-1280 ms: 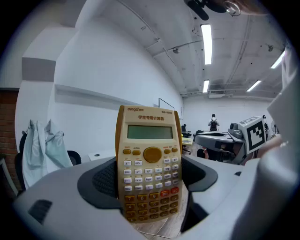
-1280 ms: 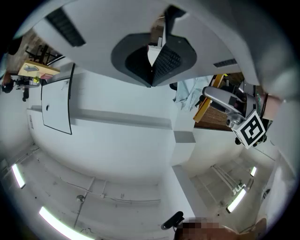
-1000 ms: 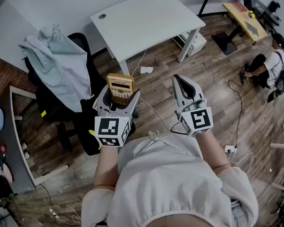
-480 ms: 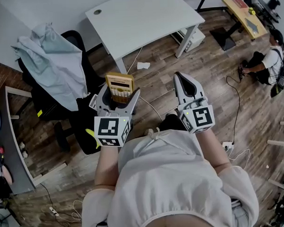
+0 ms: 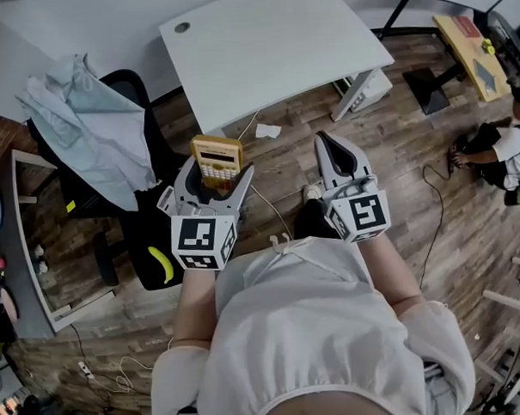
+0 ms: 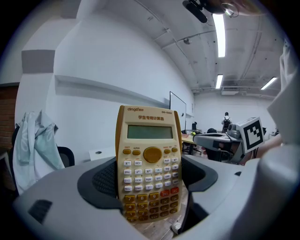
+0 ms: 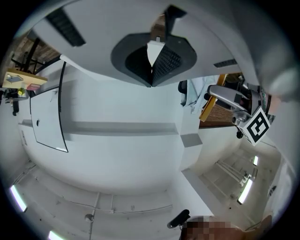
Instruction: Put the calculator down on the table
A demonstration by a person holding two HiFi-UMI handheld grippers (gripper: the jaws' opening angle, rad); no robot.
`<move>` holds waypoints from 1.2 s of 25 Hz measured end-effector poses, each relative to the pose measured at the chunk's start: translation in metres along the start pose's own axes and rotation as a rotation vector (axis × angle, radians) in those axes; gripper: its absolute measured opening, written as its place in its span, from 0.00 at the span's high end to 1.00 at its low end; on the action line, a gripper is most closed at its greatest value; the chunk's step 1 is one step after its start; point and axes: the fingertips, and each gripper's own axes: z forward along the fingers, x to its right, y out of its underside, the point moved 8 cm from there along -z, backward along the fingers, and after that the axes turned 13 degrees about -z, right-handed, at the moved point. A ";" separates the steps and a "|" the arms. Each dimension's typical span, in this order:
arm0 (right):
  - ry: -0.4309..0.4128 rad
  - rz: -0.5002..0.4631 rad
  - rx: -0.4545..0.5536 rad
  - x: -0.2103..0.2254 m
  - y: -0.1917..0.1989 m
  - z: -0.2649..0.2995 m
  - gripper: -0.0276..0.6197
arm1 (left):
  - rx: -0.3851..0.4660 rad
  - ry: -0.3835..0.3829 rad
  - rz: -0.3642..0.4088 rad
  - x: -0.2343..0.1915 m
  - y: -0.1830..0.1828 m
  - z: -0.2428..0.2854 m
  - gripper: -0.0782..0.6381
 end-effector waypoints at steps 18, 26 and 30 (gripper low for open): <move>-0.276 -0.005 0.019 0.213 0.057 0.196 0.95 | 0.062 -0.270 -0.085 0.016 -0.057 0.237 0.34; -0.362 -0.006 0.000 0.214 0.073 0.273 0.95 | 0.026 -0.325 -0.121 -0.030 -0.061 0.287 0.34; -0.386 -0.005 -0.028 0.216 0.082 0.320 0.95 | -0.002 -0.340 -0.150 -0.065 -0.062 0.317 0.34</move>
